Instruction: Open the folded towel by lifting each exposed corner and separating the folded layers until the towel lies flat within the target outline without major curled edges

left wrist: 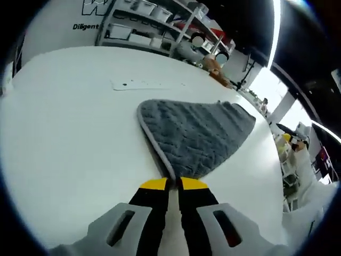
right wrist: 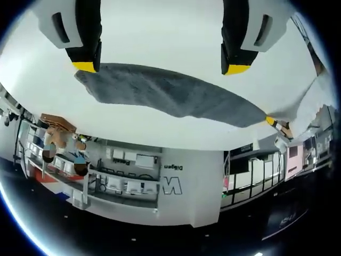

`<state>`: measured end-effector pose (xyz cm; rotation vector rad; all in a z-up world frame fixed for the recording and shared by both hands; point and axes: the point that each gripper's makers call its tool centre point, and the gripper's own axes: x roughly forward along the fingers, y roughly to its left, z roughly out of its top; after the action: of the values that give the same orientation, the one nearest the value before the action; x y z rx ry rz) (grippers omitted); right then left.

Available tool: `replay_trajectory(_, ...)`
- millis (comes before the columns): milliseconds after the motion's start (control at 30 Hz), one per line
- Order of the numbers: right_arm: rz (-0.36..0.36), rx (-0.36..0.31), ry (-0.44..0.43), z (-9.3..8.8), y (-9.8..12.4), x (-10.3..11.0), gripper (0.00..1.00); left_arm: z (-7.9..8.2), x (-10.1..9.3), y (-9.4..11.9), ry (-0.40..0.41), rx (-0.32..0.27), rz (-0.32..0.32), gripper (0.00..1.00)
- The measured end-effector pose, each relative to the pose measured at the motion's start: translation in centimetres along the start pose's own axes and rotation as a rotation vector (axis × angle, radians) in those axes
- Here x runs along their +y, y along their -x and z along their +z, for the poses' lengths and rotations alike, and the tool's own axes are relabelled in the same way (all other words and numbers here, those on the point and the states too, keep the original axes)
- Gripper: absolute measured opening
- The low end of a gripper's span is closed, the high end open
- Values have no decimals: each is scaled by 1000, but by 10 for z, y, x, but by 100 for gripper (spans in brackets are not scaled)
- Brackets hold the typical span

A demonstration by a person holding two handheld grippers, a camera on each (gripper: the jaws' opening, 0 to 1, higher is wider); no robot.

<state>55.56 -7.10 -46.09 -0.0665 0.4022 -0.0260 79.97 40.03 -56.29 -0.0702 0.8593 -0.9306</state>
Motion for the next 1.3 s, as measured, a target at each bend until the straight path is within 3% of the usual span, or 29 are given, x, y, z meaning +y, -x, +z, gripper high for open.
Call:
replay_trajectory(167, 10, 0, -2, 0, 0, 5, 94, 6, 0, 7, -16, -7, 27, 24)
replay_trajectory(400, 36, -5, -3, 1, -3, 15, 94, 37, -26, 28, -105, -108, 1, 33)
replay_trajectory(500, 45, -6, -2, 1, -4, 18, 94, 50, -33, 38, -172, -135, 35, 45)
replay_trajectory(667, 55, -8, 0, 3, -5, 21, 94, 56, -42, 49, -251, -118, 71, 60)
replay_trajectory(1033, 52, 17, 9, 2, -5, 29, 96, 75, -77, 82, -362, -194, 91, 92)
replay_trajectory(1300, 76, 23, 22, 4, -8, 39, 97, 70, -89, 95, -416, -179, 102, 100)
